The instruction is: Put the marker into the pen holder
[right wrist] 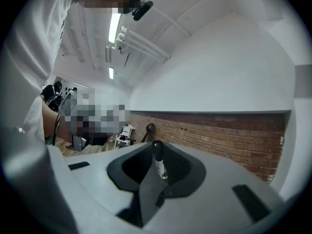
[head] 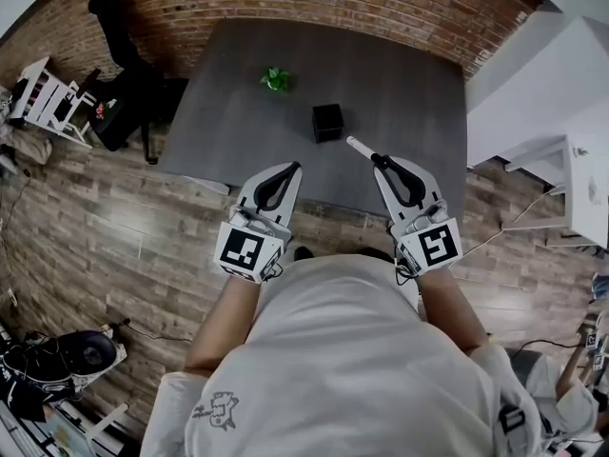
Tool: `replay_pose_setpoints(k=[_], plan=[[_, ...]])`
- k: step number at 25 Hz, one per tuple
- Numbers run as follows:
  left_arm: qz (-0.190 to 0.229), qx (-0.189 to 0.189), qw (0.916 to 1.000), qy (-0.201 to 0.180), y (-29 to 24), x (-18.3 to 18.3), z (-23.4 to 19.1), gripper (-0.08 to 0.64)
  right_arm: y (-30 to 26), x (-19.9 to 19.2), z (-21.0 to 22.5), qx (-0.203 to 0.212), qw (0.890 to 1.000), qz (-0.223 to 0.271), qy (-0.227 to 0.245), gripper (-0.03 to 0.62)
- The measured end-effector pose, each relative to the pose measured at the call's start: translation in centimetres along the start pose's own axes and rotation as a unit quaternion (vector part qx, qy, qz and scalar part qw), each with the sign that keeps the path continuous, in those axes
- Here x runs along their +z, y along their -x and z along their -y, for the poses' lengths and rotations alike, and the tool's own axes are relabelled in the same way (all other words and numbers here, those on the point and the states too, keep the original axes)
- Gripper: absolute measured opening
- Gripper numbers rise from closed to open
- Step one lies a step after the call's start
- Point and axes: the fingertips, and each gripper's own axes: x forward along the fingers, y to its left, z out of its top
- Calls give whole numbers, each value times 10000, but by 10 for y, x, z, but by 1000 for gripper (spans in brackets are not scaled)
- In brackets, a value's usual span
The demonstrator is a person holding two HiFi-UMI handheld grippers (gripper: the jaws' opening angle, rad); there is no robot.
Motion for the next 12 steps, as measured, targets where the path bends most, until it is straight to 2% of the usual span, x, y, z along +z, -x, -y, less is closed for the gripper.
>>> replay_pose_setpoints(k=[12], plan=[[-88, 213, 9996, 150, 20, -13, -37, 11, -43, -5, -28, 298, 9995, -115, -51, 74]])
